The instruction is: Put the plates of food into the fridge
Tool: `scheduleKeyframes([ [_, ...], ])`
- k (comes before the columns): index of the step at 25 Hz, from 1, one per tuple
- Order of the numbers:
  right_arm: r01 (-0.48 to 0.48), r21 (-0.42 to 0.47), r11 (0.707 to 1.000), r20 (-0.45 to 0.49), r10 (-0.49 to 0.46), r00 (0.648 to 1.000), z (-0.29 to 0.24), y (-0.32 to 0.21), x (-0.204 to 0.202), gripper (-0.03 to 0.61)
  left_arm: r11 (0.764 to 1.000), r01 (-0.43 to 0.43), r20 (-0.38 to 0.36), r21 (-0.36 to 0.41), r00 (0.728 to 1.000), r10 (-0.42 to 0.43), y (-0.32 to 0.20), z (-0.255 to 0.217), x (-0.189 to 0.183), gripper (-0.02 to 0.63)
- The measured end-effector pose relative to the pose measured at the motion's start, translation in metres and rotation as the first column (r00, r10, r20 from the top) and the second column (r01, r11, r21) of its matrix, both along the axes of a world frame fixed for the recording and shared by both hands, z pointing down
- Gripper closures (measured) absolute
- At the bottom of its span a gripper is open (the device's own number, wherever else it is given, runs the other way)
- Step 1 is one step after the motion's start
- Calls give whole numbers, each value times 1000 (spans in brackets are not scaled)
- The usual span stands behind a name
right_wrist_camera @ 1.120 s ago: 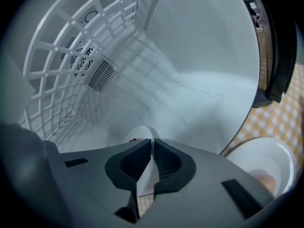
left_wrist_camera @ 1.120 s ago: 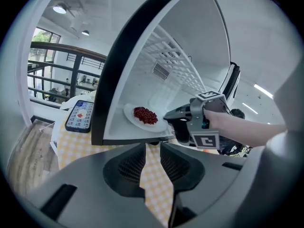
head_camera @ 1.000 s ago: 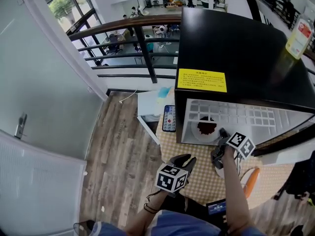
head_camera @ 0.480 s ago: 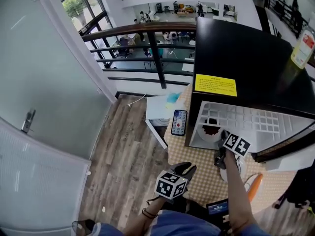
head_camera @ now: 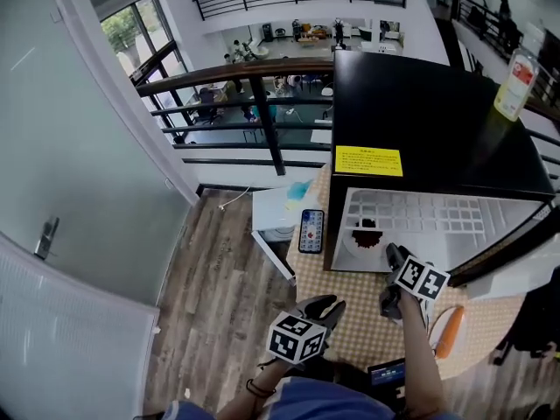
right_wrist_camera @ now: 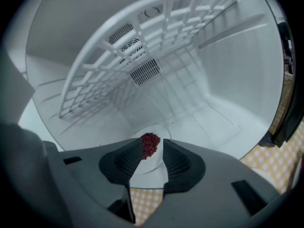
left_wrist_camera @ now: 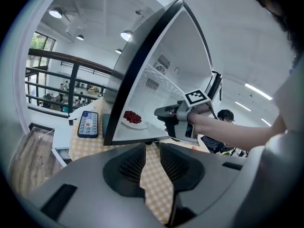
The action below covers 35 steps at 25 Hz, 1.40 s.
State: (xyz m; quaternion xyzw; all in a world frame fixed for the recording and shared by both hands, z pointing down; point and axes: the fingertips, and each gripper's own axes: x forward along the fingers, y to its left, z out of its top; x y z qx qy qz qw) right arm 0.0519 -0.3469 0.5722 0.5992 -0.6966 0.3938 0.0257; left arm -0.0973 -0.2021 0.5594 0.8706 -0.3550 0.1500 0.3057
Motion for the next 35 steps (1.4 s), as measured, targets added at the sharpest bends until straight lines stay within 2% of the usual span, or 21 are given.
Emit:
scheduleKeyframes([
  [4,13,43,999,53,-15,998,-22,37,-5,494,999,-36,-21,32,999,37,-1,-12,2,523],
  [10,57,101,993,106,-68,992,-56,91,-16,508,995,-75,-57,60,995,78,10,-31,7,523],
  [14,79,127,989,137,-96,986,-74,118,-22,517,993,-54,-73,104,995,62,13,-43,10,523],
  [17,92,136,986,137,-111,984,-83,141,-21,520,991,-39,-91,125,995,51,21,-53,16,523],
  [25,243,155,957,83,-258,963,-96,204,-29,523,988,18,-105,152,994,-2,62,-70,38,524],
  [35,360,159,919,35,-370,928,-102,291,-26,523,983,83,-84,166,994,-69,138,-74,53,523],
])
